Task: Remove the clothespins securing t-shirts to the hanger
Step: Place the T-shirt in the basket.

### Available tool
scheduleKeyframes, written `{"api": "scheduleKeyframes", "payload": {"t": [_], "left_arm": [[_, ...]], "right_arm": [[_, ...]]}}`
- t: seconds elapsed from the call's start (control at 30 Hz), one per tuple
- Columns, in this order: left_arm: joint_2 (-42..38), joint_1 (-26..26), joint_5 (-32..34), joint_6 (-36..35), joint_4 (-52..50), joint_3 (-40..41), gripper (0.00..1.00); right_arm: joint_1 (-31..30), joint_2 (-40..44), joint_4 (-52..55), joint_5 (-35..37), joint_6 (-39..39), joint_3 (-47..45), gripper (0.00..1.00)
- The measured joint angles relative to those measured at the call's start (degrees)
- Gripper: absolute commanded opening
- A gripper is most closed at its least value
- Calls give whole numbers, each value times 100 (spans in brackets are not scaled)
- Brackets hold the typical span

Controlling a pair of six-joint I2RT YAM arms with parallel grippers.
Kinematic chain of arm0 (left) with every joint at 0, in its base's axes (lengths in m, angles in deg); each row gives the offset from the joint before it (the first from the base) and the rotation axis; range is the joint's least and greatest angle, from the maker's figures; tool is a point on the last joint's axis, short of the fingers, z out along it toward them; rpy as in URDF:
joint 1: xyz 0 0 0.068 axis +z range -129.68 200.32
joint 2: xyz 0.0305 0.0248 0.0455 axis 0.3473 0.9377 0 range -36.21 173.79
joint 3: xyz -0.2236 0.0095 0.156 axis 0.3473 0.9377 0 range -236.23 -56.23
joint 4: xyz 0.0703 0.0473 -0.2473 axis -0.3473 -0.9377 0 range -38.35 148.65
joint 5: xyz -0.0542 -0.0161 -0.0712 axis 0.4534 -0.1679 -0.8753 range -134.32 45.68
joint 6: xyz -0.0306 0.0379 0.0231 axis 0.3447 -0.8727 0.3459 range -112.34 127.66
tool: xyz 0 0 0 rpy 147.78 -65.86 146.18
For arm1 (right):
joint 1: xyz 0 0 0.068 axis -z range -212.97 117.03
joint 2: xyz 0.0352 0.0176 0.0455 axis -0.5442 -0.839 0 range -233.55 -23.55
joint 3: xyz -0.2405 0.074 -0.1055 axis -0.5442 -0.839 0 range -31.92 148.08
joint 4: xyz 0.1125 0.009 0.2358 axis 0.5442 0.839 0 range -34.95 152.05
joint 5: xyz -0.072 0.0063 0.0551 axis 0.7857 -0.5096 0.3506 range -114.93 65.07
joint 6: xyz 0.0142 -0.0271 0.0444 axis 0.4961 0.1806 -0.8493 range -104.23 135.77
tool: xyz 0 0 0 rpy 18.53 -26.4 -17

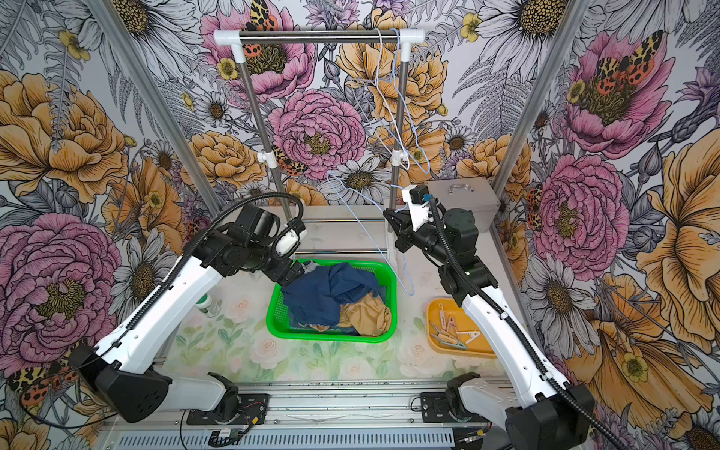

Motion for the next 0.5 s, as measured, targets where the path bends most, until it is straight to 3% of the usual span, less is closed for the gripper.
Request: {"api": "scheduleKeyframes", "payload": {"t": [0.13, 0.23, 0.4, 0.5], "left_arm": [[-214, -601, 157, -1080, 929, 426, 88], [-623, -1038, -90, -1961, 1991, 953, 87], [-785, -1067, -732, -2957, 3713, 1252, 84], [-507, -1058, -1128, -3239, 4269, 1113, 73]], "right_arm": [[-11, -44, 581, 240, -247, 85, 0], [-46, -197, 1034, 411, -452, 251, 0], [-509, -334, 1792, 824, -555, 461, 0], [-863, -363, 2232, 1045, -553, 662, 0]]}}
